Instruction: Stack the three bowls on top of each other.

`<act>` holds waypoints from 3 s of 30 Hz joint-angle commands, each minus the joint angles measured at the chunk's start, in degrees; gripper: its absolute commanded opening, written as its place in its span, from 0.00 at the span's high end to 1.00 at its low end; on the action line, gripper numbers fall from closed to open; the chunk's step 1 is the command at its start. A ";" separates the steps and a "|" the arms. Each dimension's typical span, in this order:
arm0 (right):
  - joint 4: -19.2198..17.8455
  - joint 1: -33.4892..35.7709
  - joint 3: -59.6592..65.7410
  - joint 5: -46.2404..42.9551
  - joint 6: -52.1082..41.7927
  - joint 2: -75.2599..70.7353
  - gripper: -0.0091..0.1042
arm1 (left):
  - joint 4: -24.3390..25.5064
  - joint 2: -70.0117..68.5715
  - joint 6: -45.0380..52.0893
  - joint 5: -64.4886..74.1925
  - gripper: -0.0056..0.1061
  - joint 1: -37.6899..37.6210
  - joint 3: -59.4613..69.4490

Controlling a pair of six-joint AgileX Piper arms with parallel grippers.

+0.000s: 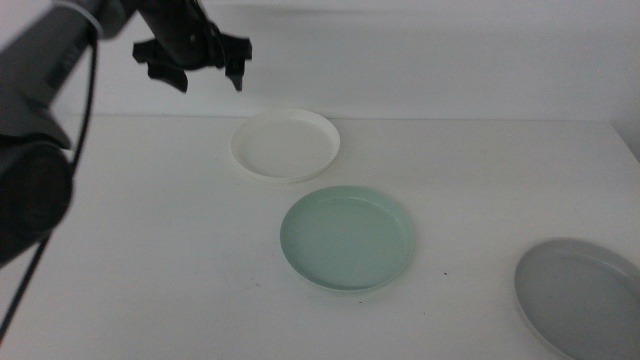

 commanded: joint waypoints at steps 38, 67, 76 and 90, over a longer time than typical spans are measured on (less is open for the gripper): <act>-0.43 0.00 0.14 -0.54 -0.17 -0.23 0.10 | -4.59 17.42 0.16 -7.15 0.97 0.76 -8.24; -0.43 0.00 0.14 -0.54 -0.17 -0.23 0.10 | 1.37 -8.10 -1.94 -0.16 0.97 -14.84 -7.53; -0.43 0.00 0.14 -0.54 -0.17 -0.23 0.10 | 6.95 -22.76 -9.73 -9.17 0.97 -17.62 21.83; -0.43 0.00 0.14 -0.54 -0.17 -0.23 0.10 | 1.10 -29.83 -14.79 -27.47 0.97 -15.69 50.29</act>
